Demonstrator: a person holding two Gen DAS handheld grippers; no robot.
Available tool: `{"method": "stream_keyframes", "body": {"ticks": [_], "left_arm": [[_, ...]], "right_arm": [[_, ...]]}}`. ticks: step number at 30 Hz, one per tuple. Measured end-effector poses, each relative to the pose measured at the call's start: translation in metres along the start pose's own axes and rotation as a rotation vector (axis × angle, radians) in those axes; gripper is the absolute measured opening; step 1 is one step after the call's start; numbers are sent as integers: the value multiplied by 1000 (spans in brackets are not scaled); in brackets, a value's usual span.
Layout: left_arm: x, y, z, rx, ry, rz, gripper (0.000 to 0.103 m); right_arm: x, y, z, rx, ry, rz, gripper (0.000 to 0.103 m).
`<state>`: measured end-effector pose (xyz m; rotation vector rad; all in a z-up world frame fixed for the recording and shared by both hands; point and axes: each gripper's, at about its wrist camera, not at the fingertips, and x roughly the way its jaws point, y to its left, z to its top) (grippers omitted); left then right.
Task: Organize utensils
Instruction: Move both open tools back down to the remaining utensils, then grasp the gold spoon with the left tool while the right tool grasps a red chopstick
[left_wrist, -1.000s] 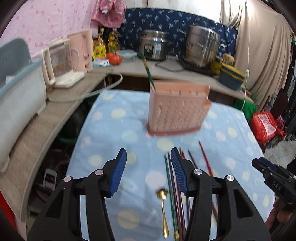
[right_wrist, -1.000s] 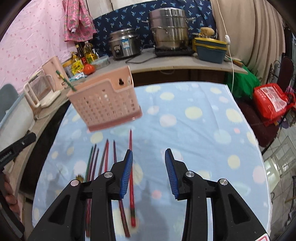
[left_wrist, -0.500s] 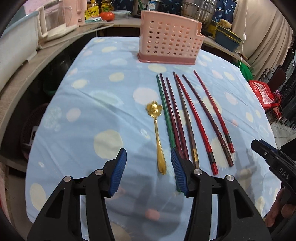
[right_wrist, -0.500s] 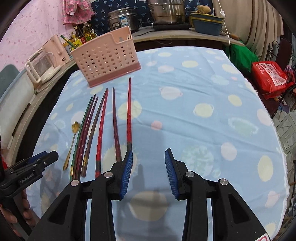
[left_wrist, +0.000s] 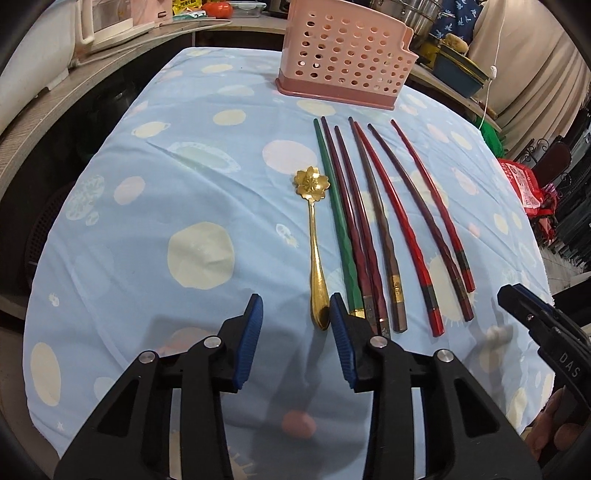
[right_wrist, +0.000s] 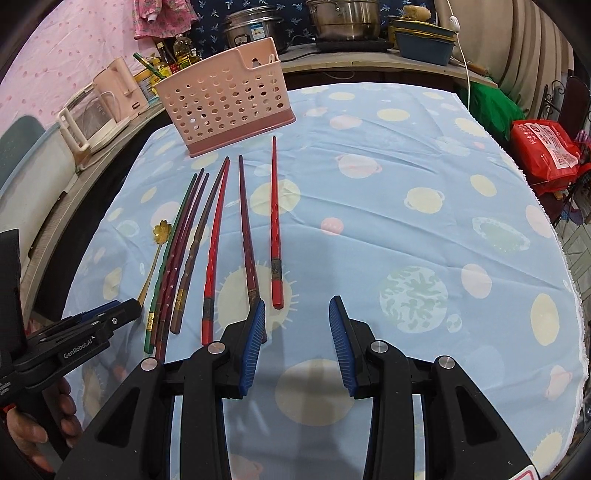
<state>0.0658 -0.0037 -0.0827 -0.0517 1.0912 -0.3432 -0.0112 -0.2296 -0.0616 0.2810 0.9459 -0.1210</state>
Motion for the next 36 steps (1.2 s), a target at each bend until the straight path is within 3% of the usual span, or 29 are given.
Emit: {"method": "stream_keyframes", "body": {"ticks": [2,6,7,13,24,36], "left_arm": [[2,0,1,-1,1,-3,33],[4,-2,1,11,6,-18,12],[4,-2,1,7,11,-29,10],[0,-1,1,2,5,-46,10],[-14,-1,6,24,-38,-6,10],[-11,0,8,23,-27,0,10]], "right_arm": [[2,1,0,-2,3,1,35],[5,4,1,-7,6,4,35],[5,4,1,-8,7,4,35],[9,5,6,-7,8,8,35],[24,9,16,-16,16,25,33],[48,15,18,-56,49,9,11]]}}
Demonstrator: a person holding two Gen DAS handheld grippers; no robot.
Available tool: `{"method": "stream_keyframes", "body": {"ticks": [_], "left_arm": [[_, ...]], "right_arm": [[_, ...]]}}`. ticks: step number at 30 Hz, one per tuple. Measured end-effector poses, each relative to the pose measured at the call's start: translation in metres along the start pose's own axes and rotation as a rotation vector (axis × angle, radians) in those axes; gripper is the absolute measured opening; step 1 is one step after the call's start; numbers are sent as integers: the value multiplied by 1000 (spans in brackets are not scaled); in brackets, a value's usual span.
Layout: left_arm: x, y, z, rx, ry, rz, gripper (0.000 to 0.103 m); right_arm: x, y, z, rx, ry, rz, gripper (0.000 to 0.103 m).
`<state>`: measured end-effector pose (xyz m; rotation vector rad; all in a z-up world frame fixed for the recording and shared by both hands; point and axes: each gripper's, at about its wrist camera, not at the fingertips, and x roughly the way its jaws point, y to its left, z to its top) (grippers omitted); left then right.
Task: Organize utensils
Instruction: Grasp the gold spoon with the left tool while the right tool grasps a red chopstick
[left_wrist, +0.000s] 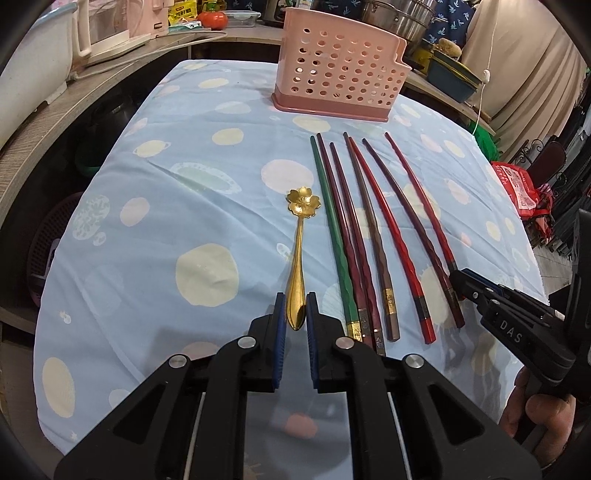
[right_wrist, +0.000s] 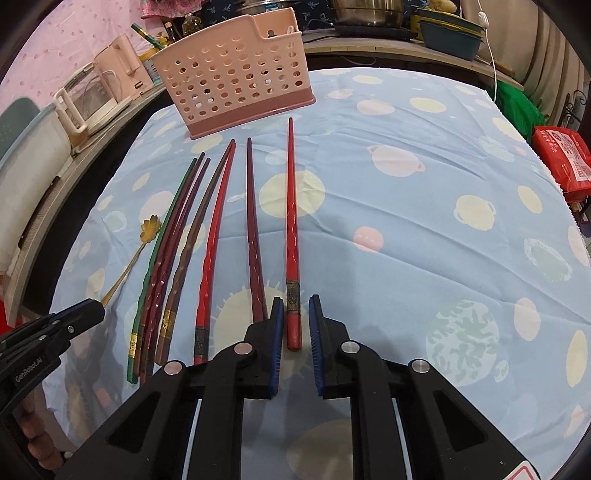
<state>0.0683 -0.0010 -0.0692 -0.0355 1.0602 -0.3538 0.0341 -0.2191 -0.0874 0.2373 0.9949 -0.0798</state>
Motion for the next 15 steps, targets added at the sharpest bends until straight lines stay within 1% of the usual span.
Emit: {"method": "stream_keyframes", "body": {"ticks": [2,9,15], "left_arm": [[0,0,0,-1,1,0,10],[-7,1,0,-2,-18,-5,10],[-24,-1,3,2,-55,-17,10]], "right_arm": [[0,0,-1,-7,-1,-3,7],[-12,-2,-6,4,-15,9,7],[-42,-4,-3,20,-78,26,7]]}}
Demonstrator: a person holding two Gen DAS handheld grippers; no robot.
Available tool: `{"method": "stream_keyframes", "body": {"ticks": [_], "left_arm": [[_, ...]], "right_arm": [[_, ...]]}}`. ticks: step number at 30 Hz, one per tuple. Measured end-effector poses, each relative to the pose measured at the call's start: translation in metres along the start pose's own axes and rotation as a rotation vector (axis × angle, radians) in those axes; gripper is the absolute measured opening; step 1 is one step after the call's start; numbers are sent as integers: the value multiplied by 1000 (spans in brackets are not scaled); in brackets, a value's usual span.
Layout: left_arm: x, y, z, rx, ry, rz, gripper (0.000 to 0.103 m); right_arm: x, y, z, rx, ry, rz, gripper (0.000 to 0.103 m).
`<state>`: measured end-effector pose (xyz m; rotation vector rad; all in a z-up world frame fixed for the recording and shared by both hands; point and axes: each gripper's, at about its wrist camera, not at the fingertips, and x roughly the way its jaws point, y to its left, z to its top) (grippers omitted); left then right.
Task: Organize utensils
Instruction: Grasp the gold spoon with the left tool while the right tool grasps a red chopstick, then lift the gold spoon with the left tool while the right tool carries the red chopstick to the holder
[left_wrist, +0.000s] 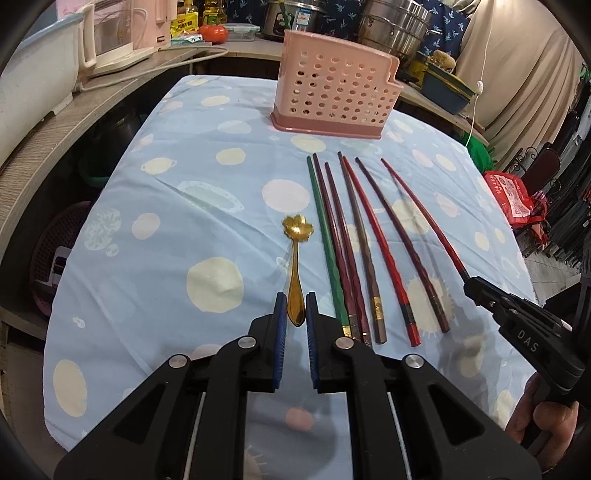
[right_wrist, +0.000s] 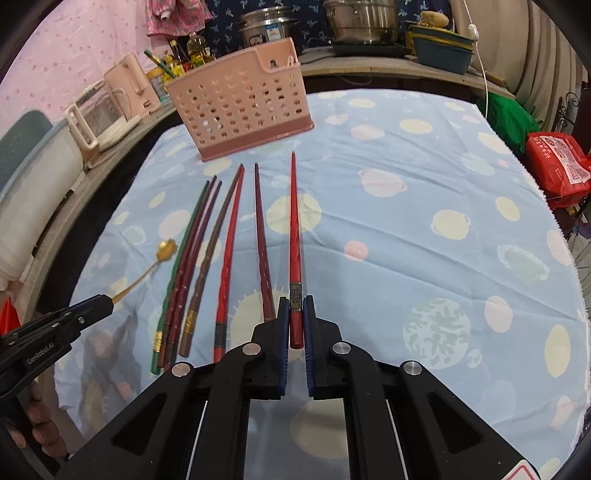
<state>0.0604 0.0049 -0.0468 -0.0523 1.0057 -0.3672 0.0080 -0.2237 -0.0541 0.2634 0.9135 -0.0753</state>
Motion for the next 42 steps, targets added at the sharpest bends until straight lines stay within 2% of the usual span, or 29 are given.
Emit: {"method": "stream_keyframes", "body": {"ticks": [10,11,12,22,31,42], "left_arm": [[-31,-6,10,13,-71,-14,8],[-35,-6,12,15,-80,-15,7],[-38,-7,14,17,-88,-17,1],[-62,-12,52,40,-167,-6,1],[-85,-22,115,79,-261,8,1],[-104,-43,220,121,-403,22,1]], "right_arm": [[-57,0,22,20,-132,28,7],[-62,0,25,22,-143,35,7],[-67,0,28,25,-153,42,7],[-105,-1,65,24,-263,67,7],[-127,-3,132,7,-378,69,7],[-133,12,235,-12,-528,60,7]]}}
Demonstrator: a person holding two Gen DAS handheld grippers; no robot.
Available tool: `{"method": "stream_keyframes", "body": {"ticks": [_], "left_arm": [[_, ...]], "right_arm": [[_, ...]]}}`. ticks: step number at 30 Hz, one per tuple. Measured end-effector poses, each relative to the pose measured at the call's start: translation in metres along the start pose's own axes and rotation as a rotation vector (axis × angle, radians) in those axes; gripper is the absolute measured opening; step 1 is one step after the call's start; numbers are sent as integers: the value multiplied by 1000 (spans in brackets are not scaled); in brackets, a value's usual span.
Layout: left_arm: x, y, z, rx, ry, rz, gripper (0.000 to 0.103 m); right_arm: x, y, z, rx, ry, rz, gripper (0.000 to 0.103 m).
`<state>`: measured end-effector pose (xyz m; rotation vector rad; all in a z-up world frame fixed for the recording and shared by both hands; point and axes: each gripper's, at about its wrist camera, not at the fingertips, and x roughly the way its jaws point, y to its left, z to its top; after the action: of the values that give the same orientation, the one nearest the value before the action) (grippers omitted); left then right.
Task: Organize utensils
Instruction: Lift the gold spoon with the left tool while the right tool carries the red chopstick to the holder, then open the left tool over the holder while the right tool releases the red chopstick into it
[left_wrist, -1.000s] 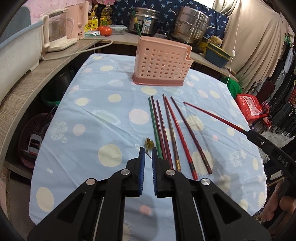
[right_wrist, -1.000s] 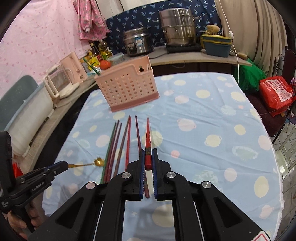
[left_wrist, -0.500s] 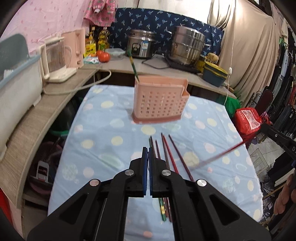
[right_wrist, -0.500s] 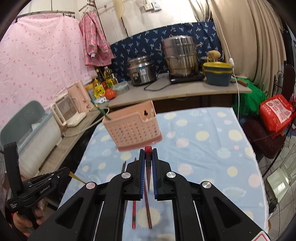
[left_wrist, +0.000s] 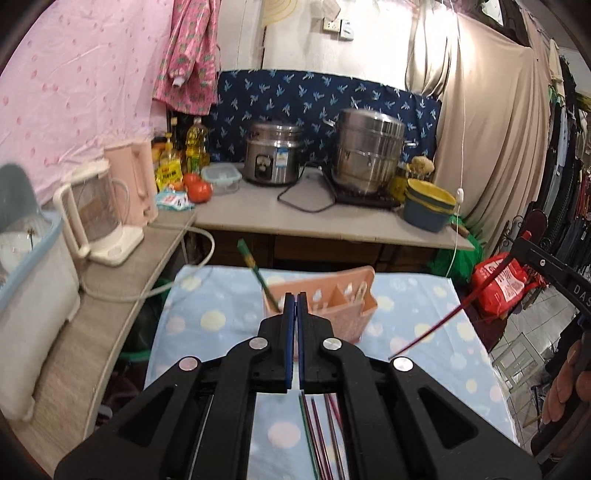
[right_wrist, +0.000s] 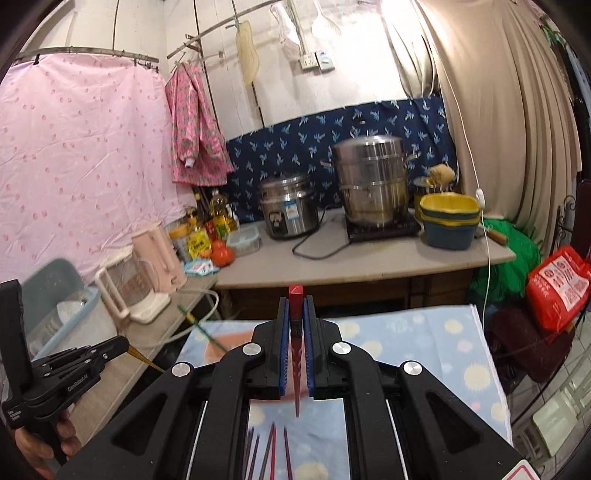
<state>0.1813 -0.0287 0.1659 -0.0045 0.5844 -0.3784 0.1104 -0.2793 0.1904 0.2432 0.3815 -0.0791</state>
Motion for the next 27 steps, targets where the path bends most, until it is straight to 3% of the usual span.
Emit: {"method": "stream_keyframes", "body": {"ticks": [6,10,20,27], "left_arm": [[31,-8,39,8,-23,-12,1],[58,-15,51,18,-7,-19,1],[122,-20,38,24,89,-25,1],[138,-14,21,6,135,-16,2]], "right_arm": [[37,9,42,-10,-40,-2,7],[65,14,54,-28,-35,-10,7],[131,6,50,-10,17,-21,7],[159,12,19,-45,101,-13,10]]}}
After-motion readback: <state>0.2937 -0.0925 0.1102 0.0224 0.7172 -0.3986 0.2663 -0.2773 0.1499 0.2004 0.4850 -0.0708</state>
